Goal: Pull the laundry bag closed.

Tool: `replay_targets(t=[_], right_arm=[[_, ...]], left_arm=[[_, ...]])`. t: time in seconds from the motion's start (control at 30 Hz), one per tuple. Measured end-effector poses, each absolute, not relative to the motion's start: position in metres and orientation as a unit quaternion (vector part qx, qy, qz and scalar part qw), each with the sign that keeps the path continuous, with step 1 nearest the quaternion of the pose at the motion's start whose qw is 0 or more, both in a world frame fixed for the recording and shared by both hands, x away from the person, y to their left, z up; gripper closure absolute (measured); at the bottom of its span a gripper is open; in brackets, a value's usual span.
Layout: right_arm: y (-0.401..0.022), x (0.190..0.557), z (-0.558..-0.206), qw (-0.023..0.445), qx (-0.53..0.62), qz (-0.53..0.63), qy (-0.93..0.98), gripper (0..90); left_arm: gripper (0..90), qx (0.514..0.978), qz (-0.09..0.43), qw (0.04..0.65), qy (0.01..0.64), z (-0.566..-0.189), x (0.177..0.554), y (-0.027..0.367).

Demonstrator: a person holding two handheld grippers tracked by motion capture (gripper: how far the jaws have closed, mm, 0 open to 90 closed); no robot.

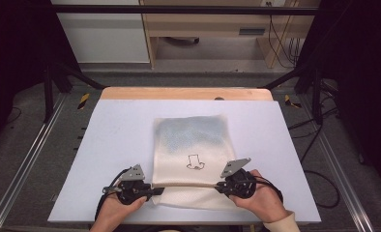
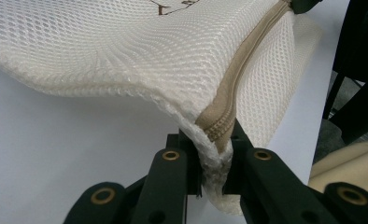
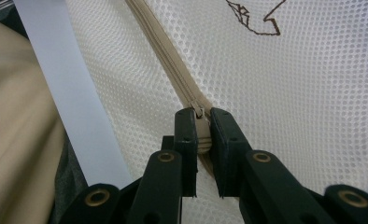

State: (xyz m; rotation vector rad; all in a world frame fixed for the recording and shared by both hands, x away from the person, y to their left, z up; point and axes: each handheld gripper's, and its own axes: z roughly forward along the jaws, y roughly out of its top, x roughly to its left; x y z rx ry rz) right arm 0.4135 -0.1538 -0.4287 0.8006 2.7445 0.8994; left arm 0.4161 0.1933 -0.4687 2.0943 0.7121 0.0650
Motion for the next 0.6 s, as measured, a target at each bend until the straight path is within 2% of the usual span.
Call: replay_targets(t=[0.6], right_arm=[[-0.172,0.411,-0.427,0.085,0.289,0.294,0.907,81.8]], left_arm=[[82.3,0.845,0.028,0.448,0.29,-0.469,0.417,0.194]])
